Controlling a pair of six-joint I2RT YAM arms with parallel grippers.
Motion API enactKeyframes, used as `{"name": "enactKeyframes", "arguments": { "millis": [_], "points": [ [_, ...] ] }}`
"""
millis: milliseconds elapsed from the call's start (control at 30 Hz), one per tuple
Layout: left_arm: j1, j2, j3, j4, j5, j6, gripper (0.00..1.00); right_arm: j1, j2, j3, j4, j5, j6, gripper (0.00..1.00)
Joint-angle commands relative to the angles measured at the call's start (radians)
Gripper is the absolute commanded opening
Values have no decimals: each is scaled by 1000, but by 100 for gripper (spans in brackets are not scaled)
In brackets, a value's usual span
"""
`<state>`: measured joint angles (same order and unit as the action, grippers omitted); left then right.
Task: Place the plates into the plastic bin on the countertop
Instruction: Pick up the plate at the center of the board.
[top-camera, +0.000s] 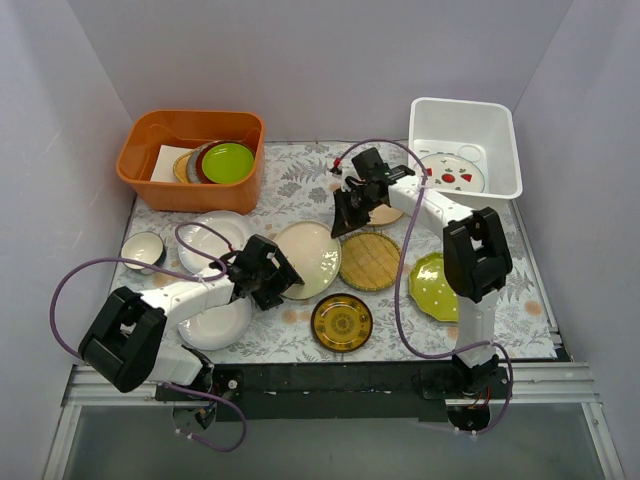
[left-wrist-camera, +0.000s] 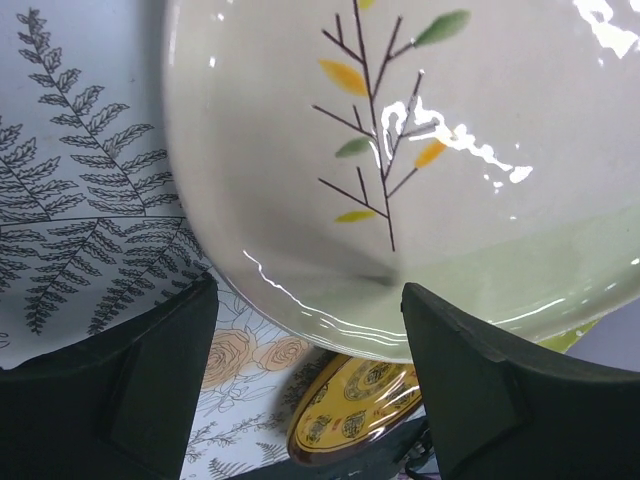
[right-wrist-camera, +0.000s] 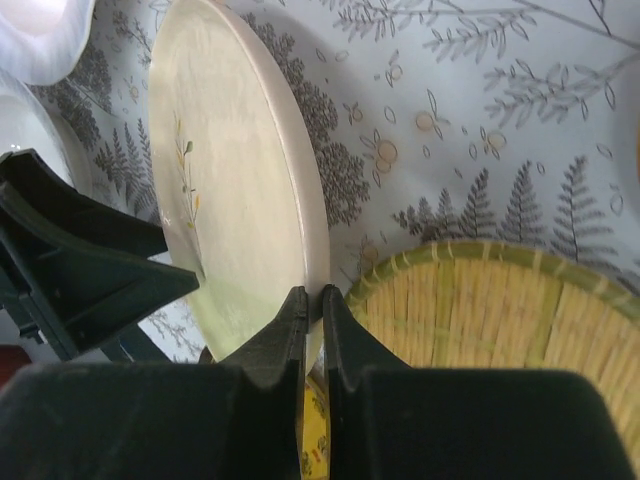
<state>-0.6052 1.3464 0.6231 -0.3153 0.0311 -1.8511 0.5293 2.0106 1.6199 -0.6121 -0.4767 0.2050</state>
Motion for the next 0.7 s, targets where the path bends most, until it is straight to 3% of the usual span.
{"name": "enactKeyframes", "arguments": {
  "millis": [0, 300, 500, 667],
  "points": [
    [-8, 19, -3, -4, 9, 23, 74, -23, -124, -43, -34, -31, 2, 3],
    [-11, 45, 10, -1, 12, 46, 74, -71, -257, -291, 18, -17, 5, 3],
    [-11, 54, 9, 2, 10, 49, 74, -97, -285, -376, 58, -34, 11, 5],
    [-11, 69, 13, 8, 7, 55, 73, -106, -276, -394, 74, -63, 17, 12]
  ]
}}
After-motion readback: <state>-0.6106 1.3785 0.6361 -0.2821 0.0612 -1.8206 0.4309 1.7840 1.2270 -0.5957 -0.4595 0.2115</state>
